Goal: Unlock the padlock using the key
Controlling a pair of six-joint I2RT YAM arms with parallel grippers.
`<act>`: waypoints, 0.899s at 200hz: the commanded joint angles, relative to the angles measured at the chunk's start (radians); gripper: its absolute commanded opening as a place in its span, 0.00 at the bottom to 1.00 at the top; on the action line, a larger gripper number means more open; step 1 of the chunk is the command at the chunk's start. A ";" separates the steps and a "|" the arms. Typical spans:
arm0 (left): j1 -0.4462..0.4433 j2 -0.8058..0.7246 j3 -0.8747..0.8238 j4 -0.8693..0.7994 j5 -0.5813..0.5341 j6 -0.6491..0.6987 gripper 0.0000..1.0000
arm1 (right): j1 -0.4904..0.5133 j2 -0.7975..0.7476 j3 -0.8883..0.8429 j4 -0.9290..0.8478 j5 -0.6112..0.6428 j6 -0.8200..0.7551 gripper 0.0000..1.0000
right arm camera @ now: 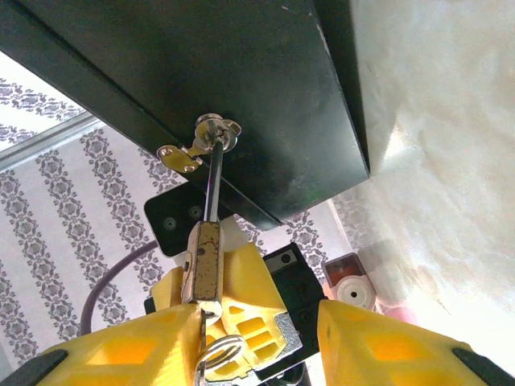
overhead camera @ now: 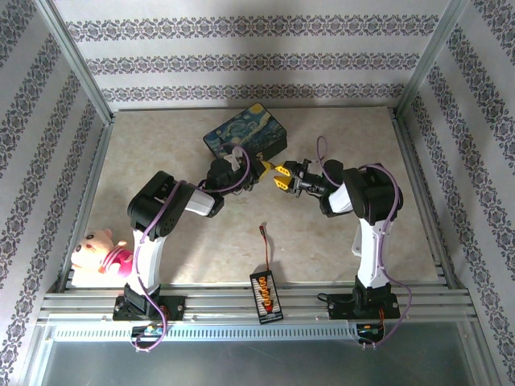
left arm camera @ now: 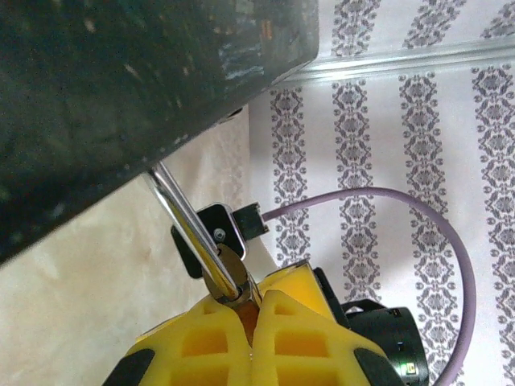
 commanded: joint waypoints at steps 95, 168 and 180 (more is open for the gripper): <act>-0.041 0.023 -0.043 -0.458 0.217 -0.024 0.00 | -0.117 -0.144 -0.250 -0.063 0.155 -0.299 0.47; -0.033 0.003 -0.028 -0.648 0.230 0.070 0.00 | -0.102 -0.510 -0.329 -0.679 0.324 -0.876 0.38; -0.032 0.001 -0.022 -0.676 0.235 0.079 0.00 | -0.072 -0.613 -0.297 -0.895 0.404 -1.030 0.34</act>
